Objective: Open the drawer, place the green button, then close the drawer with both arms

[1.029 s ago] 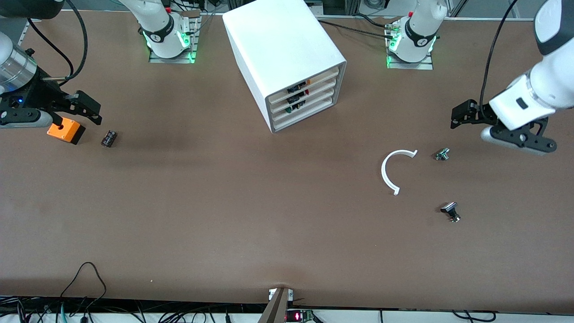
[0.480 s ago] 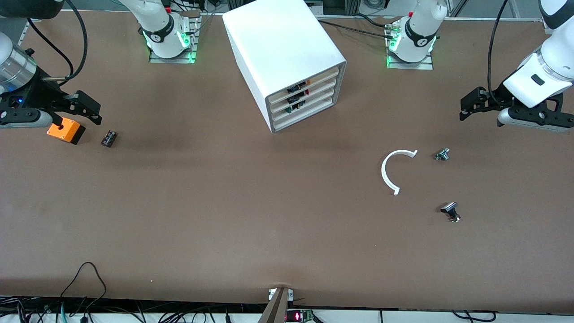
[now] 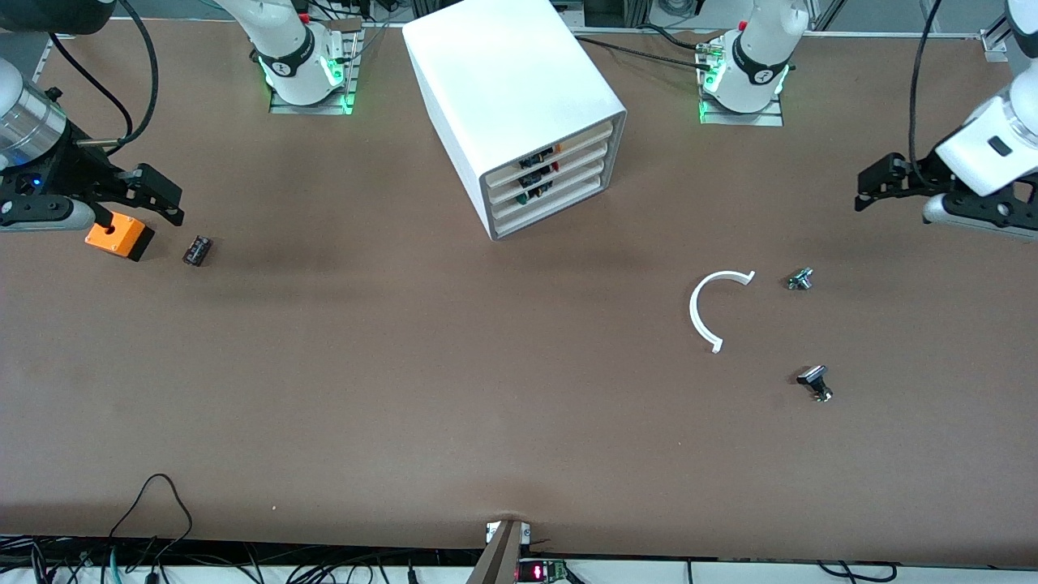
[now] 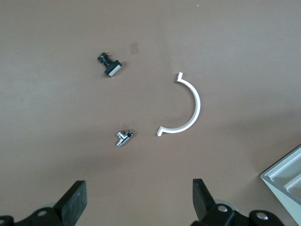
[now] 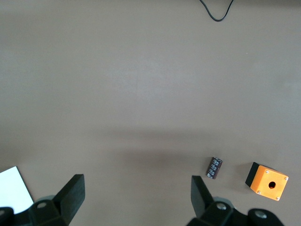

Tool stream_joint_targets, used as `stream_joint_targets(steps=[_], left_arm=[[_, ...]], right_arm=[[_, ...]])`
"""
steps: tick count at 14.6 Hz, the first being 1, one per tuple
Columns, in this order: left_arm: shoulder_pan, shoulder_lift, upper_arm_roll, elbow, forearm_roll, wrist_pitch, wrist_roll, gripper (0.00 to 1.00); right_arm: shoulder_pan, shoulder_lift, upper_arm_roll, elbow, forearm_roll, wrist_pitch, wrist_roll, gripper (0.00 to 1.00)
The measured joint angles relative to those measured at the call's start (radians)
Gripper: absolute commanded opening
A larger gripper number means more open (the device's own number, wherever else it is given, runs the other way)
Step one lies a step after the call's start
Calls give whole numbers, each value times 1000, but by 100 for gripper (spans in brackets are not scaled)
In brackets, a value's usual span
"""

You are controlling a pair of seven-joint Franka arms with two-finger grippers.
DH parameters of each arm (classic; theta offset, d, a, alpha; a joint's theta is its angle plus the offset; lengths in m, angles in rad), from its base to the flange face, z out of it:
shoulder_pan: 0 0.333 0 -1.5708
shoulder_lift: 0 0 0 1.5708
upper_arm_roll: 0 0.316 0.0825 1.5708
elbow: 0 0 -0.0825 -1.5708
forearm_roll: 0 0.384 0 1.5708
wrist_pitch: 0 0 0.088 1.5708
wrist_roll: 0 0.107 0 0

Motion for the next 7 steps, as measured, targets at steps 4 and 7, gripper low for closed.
stream_joint_targets(steps=[4,7], left_arm=[[8,29,-8,27,0,0,0,99],[4,29,-13,35,0,-1,0,99]], right_arm=[[0,0,-6,0,0,0,-12,100],[0,0,-7,0,0,0,-14,100]])
